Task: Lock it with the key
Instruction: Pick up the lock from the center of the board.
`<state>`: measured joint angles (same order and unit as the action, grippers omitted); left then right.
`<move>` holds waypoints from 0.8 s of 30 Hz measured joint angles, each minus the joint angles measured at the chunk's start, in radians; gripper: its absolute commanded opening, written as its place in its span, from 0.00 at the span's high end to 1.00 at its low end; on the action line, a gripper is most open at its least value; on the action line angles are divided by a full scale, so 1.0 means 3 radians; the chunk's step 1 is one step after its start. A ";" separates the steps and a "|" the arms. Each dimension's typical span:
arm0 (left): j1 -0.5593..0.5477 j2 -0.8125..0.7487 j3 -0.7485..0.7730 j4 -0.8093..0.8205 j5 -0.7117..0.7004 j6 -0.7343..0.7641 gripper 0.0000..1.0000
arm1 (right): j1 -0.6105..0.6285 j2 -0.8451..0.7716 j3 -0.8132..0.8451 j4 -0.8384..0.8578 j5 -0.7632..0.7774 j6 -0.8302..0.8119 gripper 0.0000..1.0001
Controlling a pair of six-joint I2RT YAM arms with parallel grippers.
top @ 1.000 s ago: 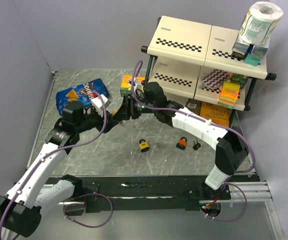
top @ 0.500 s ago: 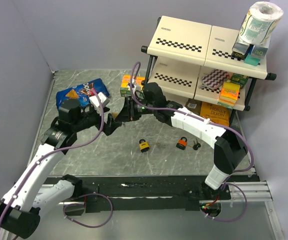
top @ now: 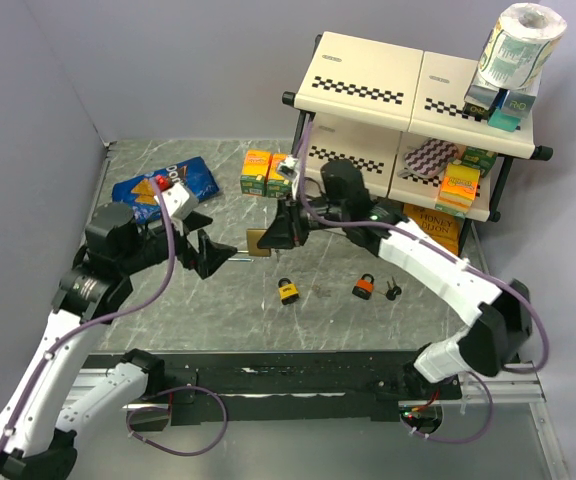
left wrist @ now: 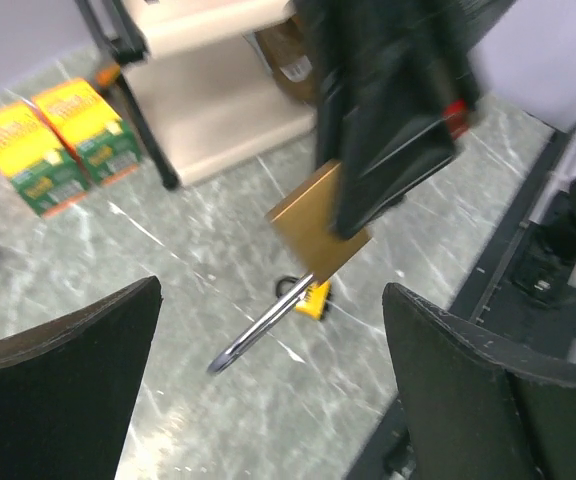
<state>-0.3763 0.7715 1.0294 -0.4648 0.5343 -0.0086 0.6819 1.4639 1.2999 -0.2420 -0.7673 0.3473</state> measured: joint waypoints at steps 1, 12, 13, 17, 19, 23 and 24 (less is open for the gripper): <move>0.0001 0.0051 0.0060 -0.0052 0.0025 -0.0017 0.04 | -0.0009 -0.0084 -0.0001 -0.0048 -0.0032 -0.0057 1.00; 0.0234 0.0431 0.0415 -0.0566 0.0924 -0.0259 0.01 | -0.0047 -0.0724 -0.0093 -0.0397 -0.0158 -0.0886 1.00; 0.0266 0.0464 0.0443 -0.0600 0.1033 -0.0212 0.01 | -0.0047 -0.0741 -0.0094 -0.0425 -0.0163 -0.0916 1.00; 0.0315 0.0326 0.0299 -0.0665 0.1244 0.0118 0.07 | -0.0048 -0.0771 -0.0094 -0.0478 -0.0235 -0.0983 1.00; 0.0315 0.0144 0.0139 -0.0687 0.1310 0.0412 0.13 | -0.0048 -0.0771 -0.0094 -0.0487 -0.0295 -0.0983 1.00; 0.0314 -0.0109 -0.0079 -0.0731 0.1436 0.0888 0.21 | -0.0048 -0.0771 -0.0094 -0.0512 -0.0407 -0.0977 1.00; 0.0314 -0.0136 -0.0120 -0.0716 0.1451 0.0950 0.22 | -0.0048 -0.0771 -0.0094 -0.0518 -0.0436 -0.0966 1.00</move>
<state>-0.2821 0.7307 0.9936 -0.6796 0.9695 0.2764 0.6674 1.2327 1.2716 -0.3973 -0.8982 0.0574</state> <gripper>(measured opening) 0.820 0.288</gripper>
